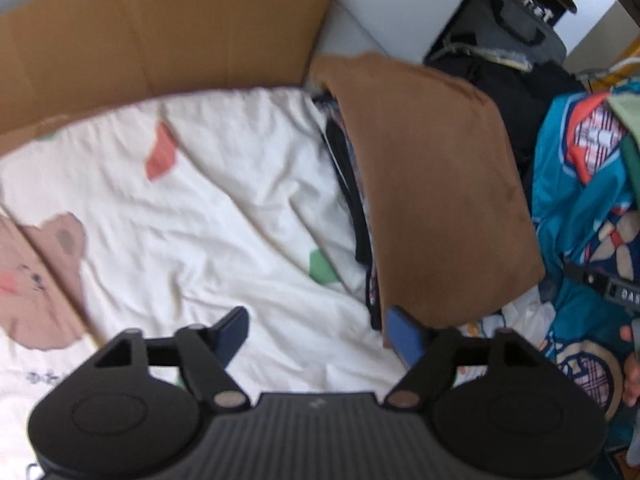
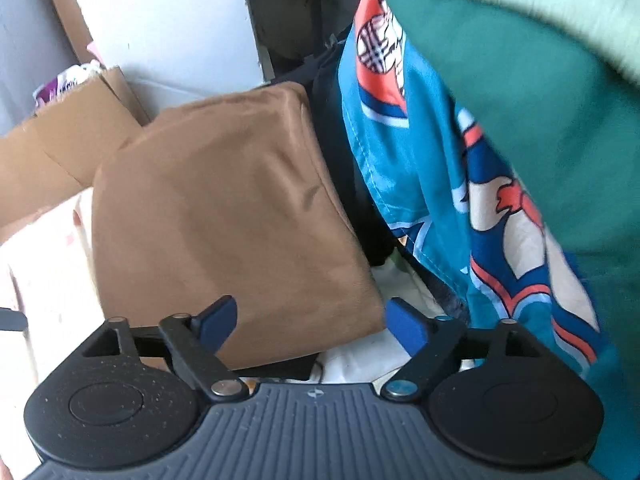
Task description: Fold clothes
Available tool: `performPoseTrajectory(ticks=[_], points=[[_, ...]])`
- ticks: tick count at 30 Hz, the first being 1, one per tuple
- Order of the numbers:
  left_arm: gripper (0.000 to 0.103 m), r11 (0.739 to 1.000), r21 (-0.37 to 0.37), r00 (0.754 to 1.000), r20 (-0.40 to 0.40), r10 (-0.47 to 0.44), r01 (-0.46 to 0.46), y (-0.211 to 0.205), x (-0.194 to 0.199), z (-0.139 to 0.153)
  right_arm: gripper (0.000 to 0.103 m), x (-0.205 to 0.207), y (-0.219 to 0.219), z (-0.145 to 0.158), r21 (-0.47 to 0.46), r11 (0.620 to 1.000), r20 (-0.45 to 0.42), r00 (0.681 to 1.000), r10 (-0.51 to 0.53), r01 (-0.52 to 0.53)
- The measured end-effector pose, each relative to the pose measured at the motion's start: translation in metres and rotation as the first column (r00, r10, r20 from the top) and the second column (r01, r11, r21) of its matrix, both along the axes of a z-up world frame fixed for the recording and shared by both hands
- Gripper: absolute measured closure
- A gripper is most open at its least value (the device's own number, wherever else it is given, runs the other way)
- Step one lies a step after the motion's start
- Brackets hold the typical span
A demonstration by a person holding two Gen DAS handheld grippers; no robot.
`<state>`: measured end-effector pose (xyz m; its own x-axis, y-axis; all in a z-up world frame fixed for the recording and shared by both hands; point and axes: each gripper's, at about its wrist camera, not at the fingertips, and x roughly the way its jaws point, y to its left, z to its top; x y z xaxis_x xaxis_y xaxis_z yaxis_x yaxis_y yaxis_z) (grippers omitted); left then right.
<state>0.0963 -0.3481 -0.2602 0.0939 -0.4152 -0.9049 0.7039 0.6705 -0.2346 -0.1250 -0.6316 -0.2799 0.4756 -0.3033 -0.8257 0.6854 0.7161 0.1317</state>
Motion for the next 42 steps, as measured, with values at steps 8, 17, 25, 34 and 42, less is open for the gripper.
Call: performPoseTrajectory(ticks=[8, 17, 25, 34, 42], points=[[0.01, 0.997, 0.05, 0.998, 0.039, 0.058, -0.06, 0.025, 0.017, 0.066, 0.012, 0.008, 0.009, 0.053, 0.107, 0.993, 0.007, 0.999, -0.046, 0.045], [0.004, 0.982, 0.059, 0.977, 0.127, 0.172, -0.18, 0.076, 0.036, 0.142, 0.003, 0.011, 0.024, 0.117, 0.098, 0.994, 0.023, 0.999, -0.043, 0.04], [0.001, 0.973, 0.069, 0.967, 0.146, 0.209, -0.221, 0.113, 0.028, 0.193, 0.003, 0.014, 0.044, 0.159, 0.116, 0.993, 0.027, 0.999, -0.018, 0.015], [0.001, 0.96, 0.061, 0.948, 0.19, 0.257, -0.273, 0.164, 0.016, 0.253, 0.003, 0.028, 0.084, 0.216, 0.1, 0.992, 0.025, 0.997, 0.076, -0.078], [0.0, 0.939, 0.063, 0.92, 0.23, 0.317, -0.339, 0.22, -0.006, 0.304, 0.003, 0.041, 0.132, 0.282, 0.034, 0.985, 0.024, 0.985, 0.169, -0.17]])
